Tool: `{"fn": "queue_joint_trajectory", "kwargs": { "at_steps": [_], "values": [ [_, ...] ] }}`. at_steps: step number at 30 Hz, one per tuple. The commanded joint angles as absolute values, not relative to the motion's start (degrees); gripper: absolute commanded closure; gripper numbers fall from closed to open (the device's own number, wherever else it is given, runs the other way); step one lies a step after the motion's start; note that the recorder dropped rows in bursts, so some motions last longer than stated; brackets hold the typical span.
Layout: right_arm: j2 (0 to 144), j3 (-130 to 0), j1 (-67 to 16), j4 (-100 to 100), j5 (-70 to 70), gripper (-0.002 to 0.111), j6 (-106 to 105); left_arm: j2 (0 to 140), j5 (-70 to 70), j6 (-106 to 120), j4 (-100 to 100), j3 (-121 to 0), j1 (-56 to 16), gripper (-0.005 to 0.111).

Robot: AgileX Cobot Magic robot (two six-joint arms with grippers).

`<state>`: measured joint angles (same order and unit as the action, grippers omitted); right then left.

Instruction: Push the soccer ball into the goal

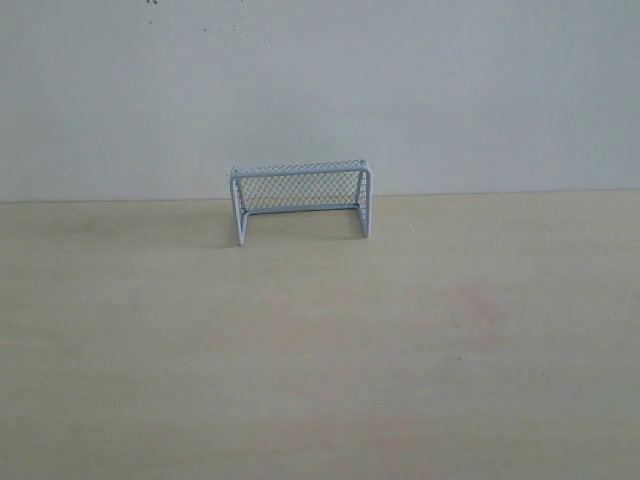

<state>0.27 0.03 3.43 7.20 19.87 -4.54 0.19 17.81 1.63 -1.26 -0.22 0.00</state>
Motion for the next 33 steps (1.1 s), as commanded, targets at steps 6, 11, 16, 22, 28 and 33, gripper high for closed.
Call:
{"fn": "queue_joint_trajectory", "kwargs": {
  "at_steps": [6,11,16,22,28,33],
  "values": [
    [0.0,0.0,0.4,7.1,20.4,0.108,-6.4,0.0,17.5,1.7,-1.7,0.0,0.0,0.102],
    [0.0,0.0,0.5,7.6,20.4,0.108,-5.7,0.0,17.5,1.7,-1.7,0.0,0.0,0.102],
    [0.0,0.0,0.5,7.7,20.4,0.108,-5.6,0.0,17.5,1.7,-1.7,0.0,0.0,0.102],
    [0.0,0.0,0.5,7.7,20.4,0.108,-5.7,0.0,17.5,1.7,-1.7,0.0,0.0,0.102],
    [0.0,0.0,0.5,7.7,20.4,0.108,-5.6,0.0,17.5,1.7,-1.7,0.0,0.0,0.102],
    [0.0,0.0,0.5,7.8,20.4,0.108,-5.5,0.0,17.5,1.7,-1.7,0.0,0.0,0.102]
  ]
}}
